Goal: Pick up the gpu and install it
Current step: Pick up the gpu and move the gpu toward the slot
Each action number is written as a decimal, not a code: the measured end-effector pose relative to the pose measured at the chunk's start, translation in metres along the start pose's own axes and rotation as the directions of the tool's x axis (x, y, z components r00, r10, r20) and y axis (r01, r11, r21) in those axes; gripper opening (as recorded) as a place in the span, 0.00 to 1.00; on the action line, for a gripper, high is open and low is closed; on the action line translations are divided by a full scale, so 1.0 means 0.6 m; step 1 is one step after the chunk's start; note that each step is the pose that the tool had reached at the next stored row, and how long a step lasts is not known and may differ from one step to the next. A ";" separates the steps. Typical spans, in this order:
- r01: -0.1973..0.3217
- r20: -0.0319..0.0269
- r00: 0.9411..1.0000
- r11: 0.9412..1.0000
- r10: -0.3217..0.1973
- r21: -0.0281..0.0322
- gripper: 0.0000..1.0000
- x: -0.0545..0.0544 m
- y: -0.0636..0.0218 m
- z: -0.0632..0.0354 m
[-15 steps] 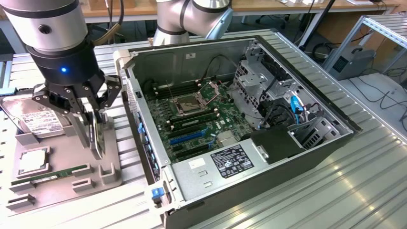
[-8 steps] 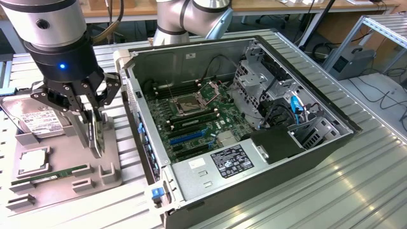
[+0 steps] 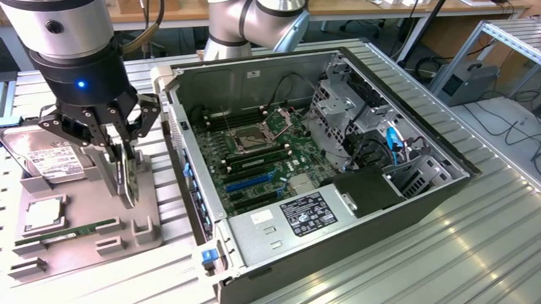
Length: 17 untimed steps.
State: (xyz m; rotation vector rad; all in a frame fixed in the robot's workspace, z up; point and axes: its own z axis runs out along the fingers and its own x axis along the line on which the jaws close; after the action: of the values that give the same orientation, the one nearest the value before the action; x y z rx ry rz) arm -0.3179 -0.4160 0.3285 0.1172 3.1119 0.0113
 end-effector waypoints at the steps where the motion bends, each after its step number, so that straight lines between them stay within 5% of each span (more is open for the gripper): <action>1: 0.000 0.000 1.000 1.000 0.000 0.000 0.27 0.000 0.000 -0.001; 17: 0.000 0.000 1.000 1.000 0.000 0.000 0.27 0.000 0.000 -0.012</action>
State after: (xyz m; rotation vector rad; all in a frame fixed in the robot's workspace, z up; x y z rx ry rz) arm -0.3179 -0.4160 0.3357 0.1172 3.1118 0.0114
